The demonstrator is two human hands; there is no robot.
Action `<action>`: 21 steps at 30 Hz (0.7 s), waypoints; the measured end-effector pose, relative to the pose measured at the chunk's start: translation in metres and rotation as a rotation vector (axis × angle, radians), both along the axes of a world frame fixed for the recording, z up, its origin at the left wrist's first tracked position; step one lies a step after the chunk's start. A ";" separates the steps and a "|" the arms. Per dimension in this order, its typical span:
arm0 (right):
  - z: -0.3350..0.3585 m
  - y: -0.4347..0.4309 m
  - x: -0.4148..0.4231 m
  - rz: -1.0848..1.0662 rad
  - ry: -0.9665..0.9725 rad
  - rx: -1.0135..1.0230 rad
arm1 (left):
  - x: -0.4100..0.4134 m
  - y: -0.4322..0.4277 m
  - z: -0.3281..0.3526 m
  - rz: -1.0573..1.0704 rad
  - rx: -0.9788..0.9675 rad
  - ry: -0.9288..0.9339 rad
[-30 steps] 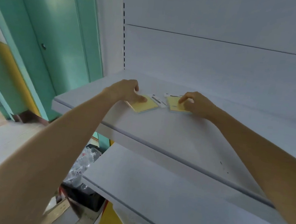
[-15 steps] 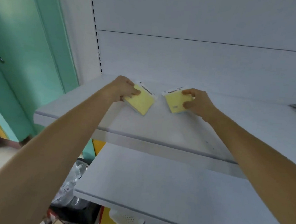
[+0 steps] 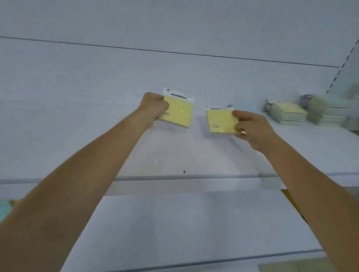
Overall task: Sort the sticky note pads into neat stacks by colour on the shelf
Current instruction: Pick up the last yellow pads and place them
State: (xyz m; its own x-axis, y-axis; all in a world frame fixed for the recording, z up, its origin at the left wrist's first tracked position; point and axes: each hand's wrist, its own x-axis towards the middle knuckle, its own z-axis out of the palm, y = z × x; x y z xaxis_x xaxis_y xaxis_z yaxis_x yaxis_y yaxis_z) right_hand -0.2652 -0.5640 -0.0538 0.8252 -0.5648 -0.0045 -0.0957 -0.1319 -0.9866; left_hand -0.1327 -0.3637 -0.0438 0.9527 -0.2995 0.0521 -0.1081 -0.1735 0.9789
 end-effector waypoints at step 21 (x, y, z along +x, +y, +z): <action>0.010 -0.270 -0.064 -0.179 -0.075 -0.063 | -0.049 -0.283 0.000 -0.035 -0.136 -0.114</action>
State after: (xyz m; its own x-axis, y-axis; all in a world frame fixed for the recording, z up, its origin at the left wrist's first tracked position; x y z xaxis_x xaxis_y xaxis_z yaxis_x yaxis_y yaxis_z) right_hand -0.3295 -0.8342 -0.0436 0.7086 -0.6994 0.0937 -0.0494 -0.1816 -0.9821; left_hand -0.1817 -0.6463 -0.0438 0.9273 -0.3156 0.2012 -0.2232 -0.0347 0.9742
